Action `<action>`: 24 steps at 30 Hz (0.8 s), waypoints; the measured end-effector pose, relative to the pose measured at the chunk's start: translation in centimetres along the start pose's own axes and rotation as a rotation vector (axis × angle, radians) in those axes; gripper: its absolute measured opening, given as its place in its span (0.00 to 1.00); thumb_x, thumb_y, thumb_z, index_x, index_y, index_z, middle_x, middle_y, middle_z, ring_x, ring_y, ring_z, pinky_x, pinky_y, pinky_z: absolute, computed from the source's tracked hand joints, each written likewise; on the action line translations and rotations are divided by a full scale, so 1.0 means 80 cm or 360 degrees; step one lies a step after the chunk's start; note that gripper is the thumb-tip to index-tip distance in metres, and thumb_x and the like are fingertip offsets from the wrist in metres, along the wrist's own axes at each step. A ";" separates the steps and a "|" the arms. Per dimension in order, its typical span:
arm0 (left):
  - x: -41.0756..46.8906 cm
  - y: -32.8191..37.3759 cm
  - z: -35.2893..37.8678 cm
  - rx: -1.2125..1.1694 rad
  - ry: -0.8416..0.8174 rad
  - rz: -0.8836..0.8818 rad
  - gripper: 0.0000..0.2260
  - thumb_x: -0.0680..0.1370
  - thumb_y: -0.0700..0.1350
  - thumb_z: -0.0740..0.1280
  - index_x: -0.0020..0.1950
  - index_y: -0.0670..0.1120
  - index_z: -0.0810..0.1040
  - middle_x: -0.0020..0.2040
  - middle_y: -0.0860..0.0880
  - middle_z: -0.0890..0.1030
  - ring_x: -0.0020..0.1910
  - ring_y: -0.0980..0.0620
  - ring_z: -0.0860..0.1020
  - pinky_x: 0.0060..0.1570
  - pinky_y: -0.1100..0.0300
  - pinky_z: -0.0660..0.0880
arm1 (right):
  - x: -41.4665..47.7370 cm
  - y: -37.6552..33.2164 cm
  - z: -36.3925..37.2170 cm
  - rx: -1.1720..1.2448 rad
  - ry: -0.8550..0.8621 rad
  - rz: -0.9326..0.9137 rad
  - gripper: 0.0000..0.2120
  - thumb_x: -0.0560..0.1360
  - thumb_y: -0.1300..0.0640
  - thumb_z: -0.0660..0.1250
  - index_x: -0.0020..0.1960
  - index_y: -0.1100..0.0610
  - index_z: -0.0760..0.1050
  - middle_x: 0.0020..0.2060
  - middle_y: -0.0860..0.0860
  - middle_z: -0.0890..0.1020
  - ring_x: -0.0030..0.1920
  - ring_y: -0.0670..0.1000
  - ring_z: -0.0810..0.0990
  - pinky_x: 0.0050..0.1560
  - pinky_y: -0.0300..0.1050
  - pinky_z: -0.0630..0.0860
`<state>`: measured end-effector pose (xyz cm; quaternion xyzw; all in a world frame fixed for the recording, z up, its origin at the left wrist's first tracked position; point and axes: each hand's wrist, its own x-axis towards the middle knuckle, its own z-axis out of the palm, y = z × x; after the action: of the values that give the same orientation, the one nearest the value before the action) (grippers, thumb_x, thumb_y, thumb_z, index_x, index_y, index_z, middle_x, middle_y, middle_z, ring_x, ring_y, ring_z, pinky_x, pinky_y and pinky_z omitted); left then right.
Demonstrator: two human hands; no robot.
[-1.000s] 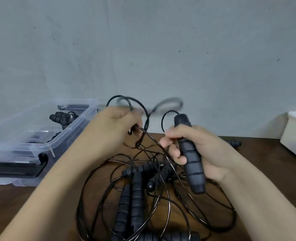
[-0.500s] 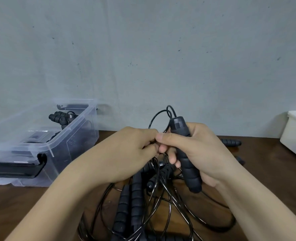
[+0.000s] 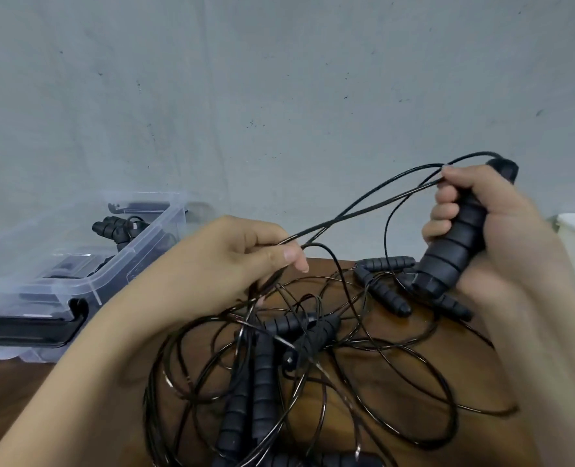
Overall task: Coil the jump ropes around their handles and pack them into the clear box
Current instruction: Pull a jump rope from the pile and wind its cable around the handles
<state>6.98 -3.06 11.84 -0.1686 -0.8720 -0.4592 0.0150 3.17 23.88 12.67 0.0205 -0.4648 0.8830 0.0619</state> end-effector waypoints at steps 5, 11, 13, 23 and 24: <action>0.000 0.005 -0.001 0.0169 0.0160 -0.0008 0.11 0.83 0.59 0.64 0.51 0.61 0.87 0.36 0.36 0.78 0.32 0.51 0.72 0.41 0.56 0.67 | -0.021 0.025 0.020 -0.0090 -0.0212 0.0156 0.09 0.76 0.51 0.74 0.43 0.53 0.77 0.34 0.49 0.80 0.29 0.44 0.76 0.25 0.35 0.72; 0.001 0.007 0.007 0.0137 0.0348 -0.0025 0.09 0.82 0.59 0.67 0.48 0.63 0.87 0.40 0.43 0.85 0.37 0.52 0.81 0.43 0.59 0.72 | -0.041 0.053 0.037 -0.0360 -0.0311 0.0184 0.10 0.75 0.56 0.77 0.47 0.58 0.77 0.35 0.54 0.81 0.28 0.49 0.76 0.25 0.39 0.72; 0.001 0.007 0.003 0.0115 0.0452 -0.0010 0.10 0.83 0.58 0.67 0.48 0.63 0.88 0.37 0.40 0.80 0.35 0.52 0.77 0.38 0.64 0.68 | -0.038 0.051 0.035 -0.0237 -0.0219 0.0117 0.10 0.74 0.55 0.78 0.45 0.57 0.77 0.35 0.54 0.80 0.28 0.48 0.75 0.26 0.38 0.71; -0.005 0.011 0.028 0.0283 0.0350 0.0132 0.10 0.82 0.54 0.67 0.45 0.57 0.86 0.32 0.51 0.82 0.32 0.54 0.78 0.35 0.60 0.74 | -0.050 0.069 0.037 -0.0754 -0.0688 0.0285 0.12 0.77 0.51 0.76 0.47 0.60 0.82 0.38 0.59 0.83 0.26 0.50 0.75 0.26 0.42 0.72; -0.006 0.010 0.030 0.0349 0.0357 0.0175 0.11 0.83 0.54 0.66 0.44 0.55 0.86 0.31 0.50 0.79 0.30 0.58 0.73 0.32 0.62 0.69 | -0.049 0.070 0.037 -0.0749 -0.0661 0.0265 0.12 0.78 0.51 0.76 0.46 0.60 0.81 0.37 0.59 0.82 0.26 0.50 0.74 0.27 0.42 0.72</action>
<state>8.04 -0.82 11.03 -0.1609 -0.8993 -0.3758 0.1557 6.27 17.97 9.40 0.1472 -0.6589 0.7304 -0.1034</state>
